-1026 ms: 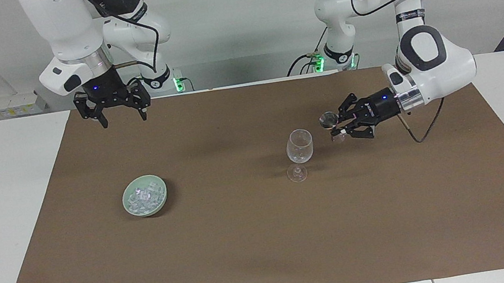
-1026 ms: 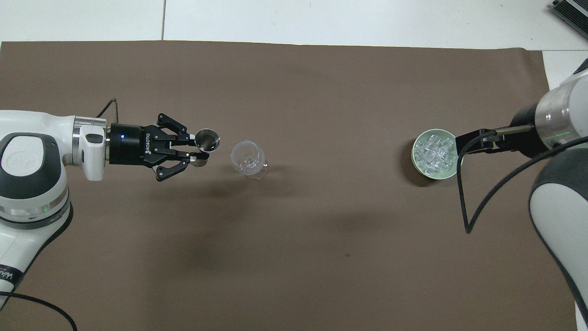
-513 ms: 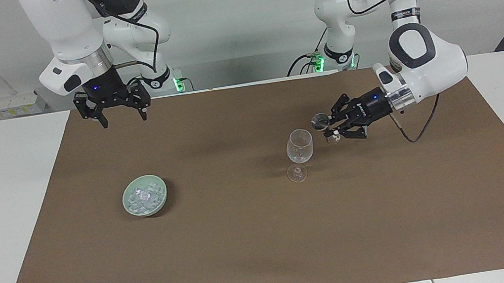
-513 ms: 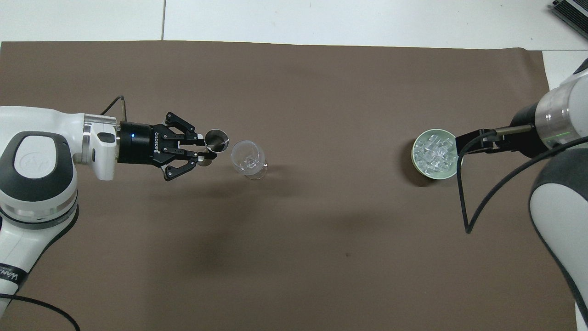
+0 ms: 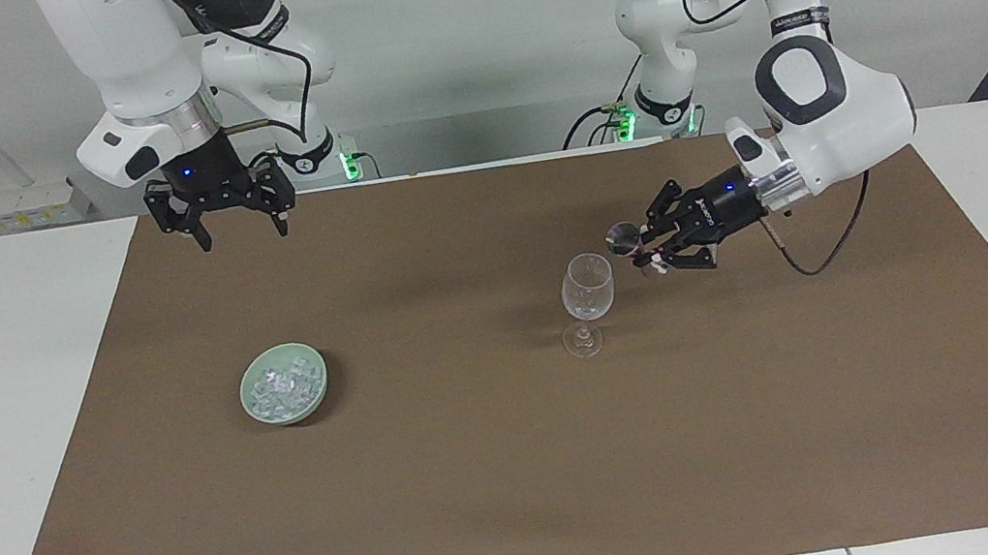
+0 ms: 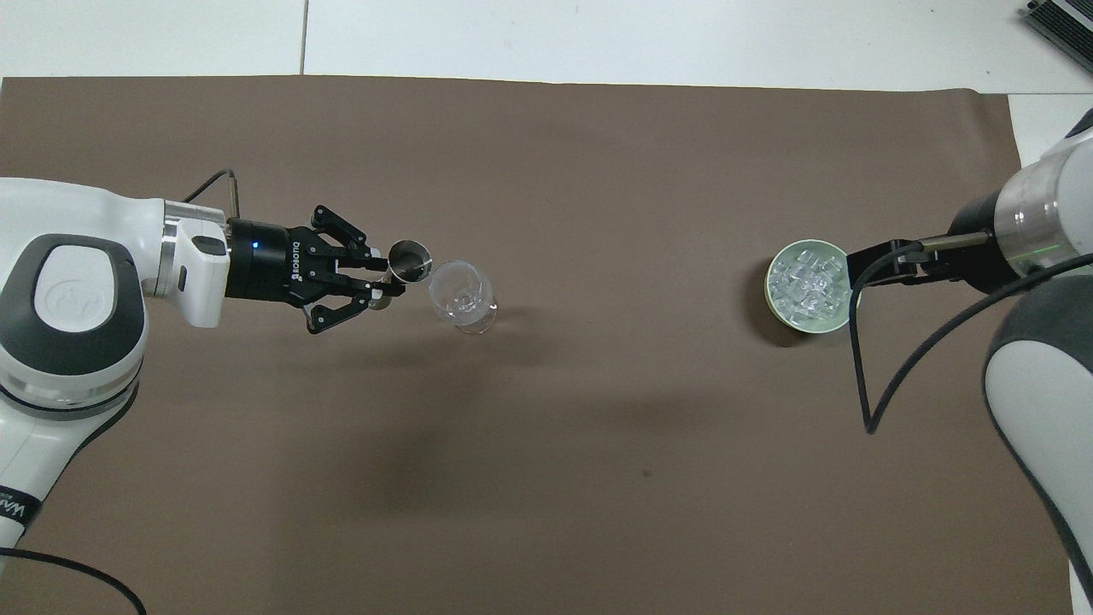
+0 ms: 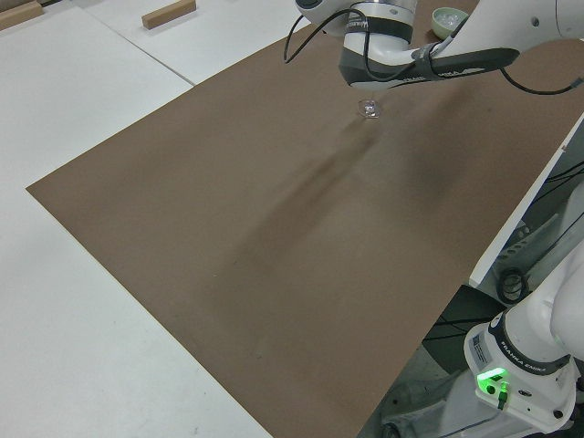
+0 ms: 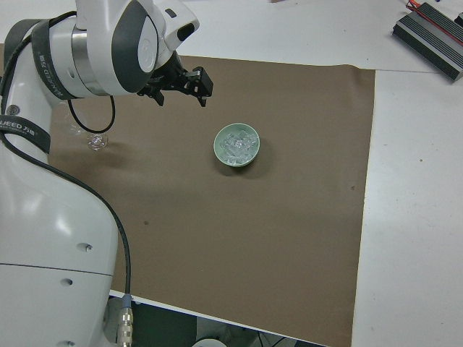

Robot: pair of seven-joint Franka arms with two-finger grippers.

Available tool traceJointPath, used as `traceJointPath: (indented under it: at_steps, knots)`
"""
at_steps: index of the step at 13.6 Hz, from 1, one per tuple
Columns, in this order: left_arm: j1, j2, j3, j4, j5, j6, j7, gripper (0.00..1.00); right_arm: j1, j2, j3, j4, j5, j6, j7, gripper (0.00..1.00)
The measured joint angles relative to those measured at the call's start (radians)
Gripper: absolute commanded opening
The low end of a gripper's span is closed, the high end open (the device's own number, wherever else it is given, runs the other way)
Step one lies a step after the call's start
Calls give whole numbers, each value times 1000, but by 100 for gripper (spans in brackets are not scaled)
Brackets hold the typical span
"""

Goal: Pour wine and add ice with both arms
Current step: 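Tilt the jigger with the left gripper to pour into the glass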

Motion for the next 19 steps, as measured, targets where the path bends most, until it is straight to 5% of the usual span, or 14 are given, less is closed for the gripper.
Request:
traceJointPath:
  at_steps: [19]
  knots:
    - [-58, -2, -1, 66, 241, 38, -225, 6, 0, 0, 0, 0, 0, 0, 0, 100]
